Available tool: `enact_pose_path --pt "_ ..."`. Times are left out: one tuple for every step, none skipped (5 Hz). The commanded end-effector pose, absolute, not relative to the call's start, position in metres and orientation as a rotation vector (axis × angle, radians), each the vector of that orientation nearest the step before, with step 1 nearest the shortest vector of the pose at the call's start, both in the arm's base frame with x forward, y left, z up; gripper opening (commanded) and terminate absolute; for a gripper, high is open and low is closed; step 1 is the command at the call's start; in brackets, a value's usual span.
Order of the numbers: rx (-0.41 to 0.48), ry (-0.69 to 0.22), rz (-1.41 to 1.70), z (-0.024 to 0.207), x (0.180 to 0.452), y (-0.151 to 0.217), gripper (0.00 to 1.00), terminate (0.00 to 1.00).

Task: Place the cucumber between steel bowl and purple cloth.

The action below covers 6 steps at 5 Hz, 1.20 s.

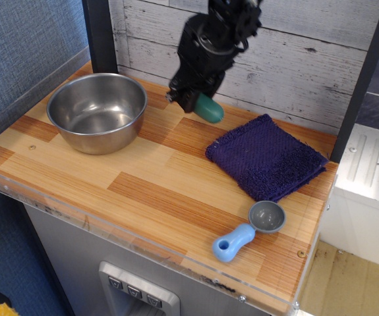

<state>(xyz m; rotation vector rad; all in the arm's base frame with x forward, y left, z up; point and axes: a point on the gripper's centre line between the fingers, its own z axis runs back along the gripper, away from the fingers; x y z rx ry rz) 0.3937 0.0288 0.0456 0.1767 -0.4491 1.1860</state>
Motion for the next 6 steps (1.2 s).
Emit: enact_pose_path --pt "0.139 -0.500 1.180 0.044 0.413 0.021 0.00 0.00" --pt "0.144 -0.497 1.208 0.041 0.410 0.022 1.00 0.00" --pt "0.132 -0.489 1.231 0.043 0.407 0.025 1.00 0.00" --pt "0.124 -0.494 1.239 0.046 0.406 0.029 1.00 0.00" --pt "0.122 -0.497 1.237 0.049 0.405 0.032 1.00 0.00" --pt "0.112 -0.515 1.242 0.060 0.403 0.034 1.00 0.00"
